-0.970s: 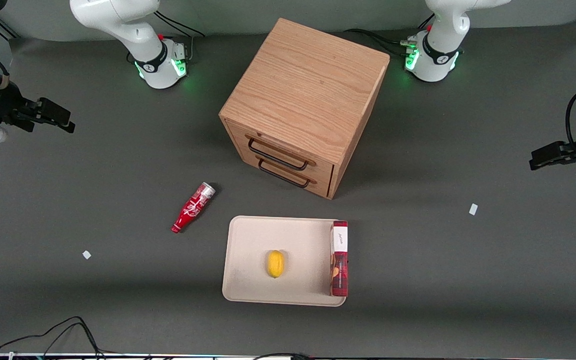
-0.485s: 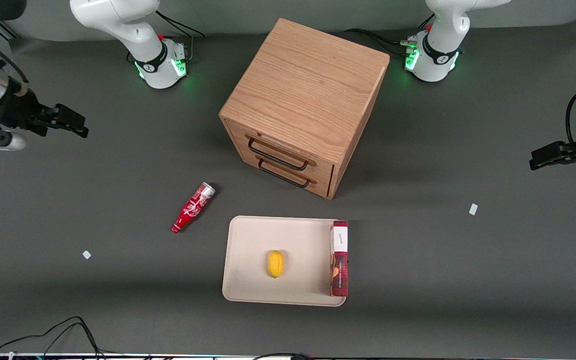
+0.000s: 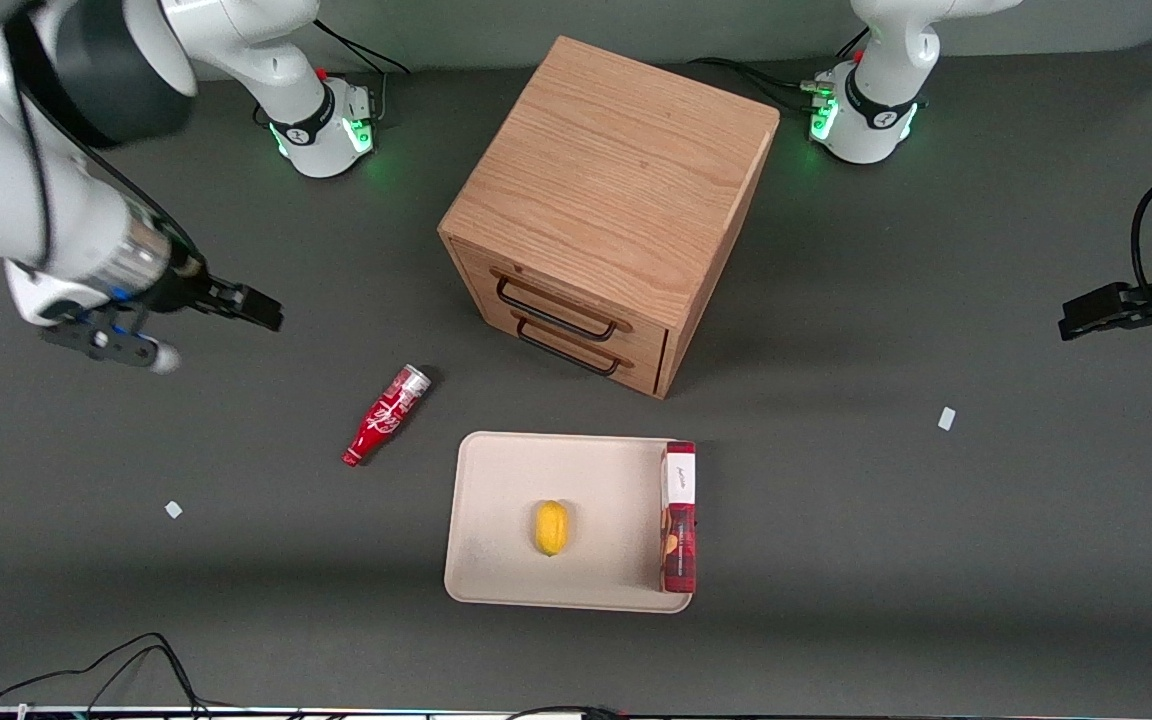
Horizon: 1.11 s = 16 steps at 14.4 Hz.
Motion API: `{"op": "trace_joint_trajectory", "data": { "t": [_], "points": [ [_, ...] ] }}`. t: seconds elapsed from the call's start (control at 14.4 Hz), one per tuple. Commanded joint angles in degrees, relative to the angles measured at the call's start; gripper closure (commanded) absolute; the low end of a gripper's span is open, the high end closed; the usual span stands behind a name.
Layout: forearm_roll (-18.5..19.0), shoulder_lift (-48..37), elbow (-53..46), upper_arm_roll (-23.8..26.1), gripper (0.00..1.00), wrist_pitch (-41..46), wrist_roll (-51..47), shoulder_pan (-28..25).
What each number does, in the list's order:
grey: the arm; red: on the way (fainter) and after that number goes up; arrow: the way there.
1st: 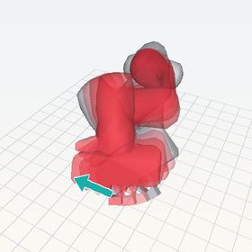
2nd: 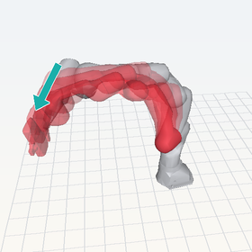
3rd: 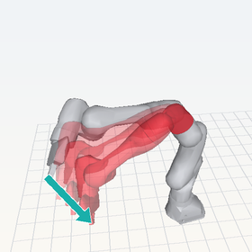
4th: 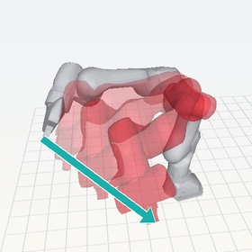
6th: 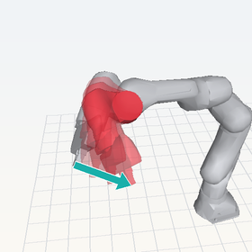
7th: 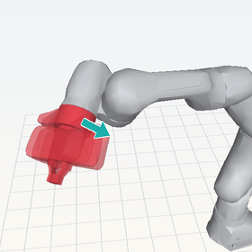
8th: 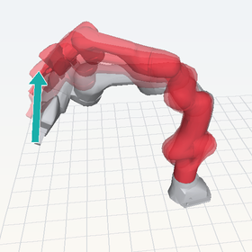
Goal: Place coke bottle on tray
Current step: 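Move the open right gripper down toward the red Coca-Cola bottle, then close the right gripper around the bottle's body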
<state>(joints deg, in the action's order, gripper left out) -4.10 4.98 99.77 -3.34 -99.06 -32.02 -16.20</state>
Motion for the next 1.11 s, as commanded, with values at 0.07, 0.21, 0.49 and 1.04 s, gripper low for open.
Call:
{"op": "trace_joint_trajectory", "data": {
  "t": [0.07, 0.21, 0.49, 1.04],
  "points": [
    [-0.3, 5.2, 6.5, 2.6, 0.00, -11.0, -10.0, 0.0],
    [-0.3, 9.0, 8.8, 2.6, 0.00, -16.3, -12.4, -0.1],
    [-0.2, 15.3, 12.6, 3.0, 0.00, -27.4, -16.0, -0.3],
    [-0.4, 24.5, 13.0, 3.3, 0.00, -39.4, -16.8, -0.3]
  ]
}}
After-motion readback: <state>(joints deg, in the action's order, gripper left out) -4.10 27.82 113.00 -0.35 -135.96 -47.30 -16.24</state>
